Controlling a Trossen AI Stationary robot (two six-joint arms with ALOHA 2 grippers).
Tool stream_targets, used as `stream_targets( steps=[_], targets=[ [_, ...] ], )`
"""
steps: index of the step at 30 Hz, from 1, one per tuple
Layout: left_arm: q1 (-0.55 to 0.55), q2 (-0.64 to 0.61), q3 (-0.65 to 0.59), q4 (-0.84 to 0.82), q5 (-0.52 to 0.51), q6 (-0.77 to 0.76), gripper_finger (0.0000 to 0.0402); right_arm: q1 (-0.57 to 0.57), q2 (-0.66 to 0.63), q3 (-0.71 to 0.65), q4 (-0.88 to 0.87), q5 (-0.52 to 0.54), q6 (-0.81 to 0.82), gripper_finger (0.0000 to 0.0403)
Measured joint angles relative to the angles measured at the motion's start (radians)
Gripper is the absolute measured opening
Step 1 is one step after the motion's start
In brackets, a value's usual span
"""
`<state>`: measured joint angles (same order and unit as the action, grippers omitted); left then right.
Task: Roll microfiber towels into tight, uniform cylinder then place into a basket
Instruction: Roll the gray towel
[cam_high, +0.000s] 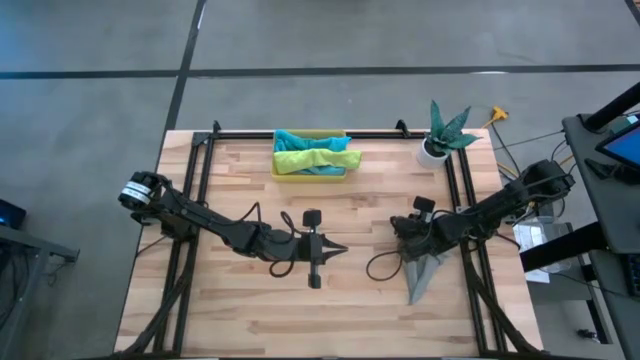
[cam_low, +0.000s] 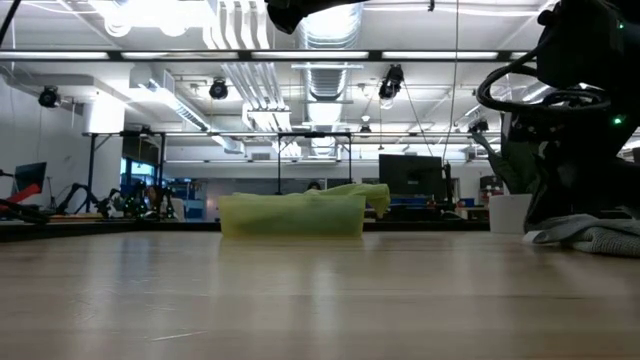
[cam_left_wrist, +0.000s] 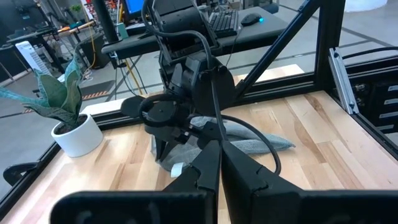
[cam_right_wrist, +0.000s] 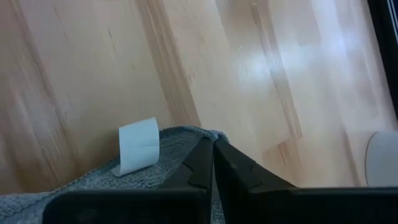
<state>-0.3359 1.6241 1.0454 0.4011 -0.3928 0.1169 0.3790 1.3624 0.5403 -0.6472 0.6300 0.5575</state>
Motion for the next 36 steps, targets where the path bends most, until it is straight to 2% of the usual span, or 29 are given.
stream_targets(
  steps=[10, 17, 22, 25, 30, 36],
  targets=[
    [-0.001, 0.000, 0.000, 0.000, 0.000, 0.000, 0.0000, 0.000, 0.000, 0.047, 0.005, 0.026, -0.039, 0.0008],
    [-0.001, 0.000, 0.000, 0.000, 0.000, 0.000, 0.0000, 0.012, 0.000, 0.129, 0.049, 0.027, -0.103, 0.0008],
    [-0.001, 0.000, -0.003, -0.002, -0.001, 0.001, 0.0000, 0.072, -0.001, 0.201, 0.171, 0.027, -0.228, 0.0008],
    [0.001, -0.005, -0.002, -0.080, -0.029, 0.002, 0.0000, 0.121, -0.001, 0.247, 0.195, 0.029, -0.273, 0.0008],
    [0.003, -0.016, -0.007, -0.218, -0.057, 0.027, 0.0000, 0.216, -0.001, 0.303, 0.195, 0.110, -0.300, 0.0008],
    [0.003, -0.017, -0.018, -0.223, -0.057, 0.148, 0.0000, 0.272, -0.002, 0.296, 0.188, 0.112, -0.245, 0.0008]
  ],
)
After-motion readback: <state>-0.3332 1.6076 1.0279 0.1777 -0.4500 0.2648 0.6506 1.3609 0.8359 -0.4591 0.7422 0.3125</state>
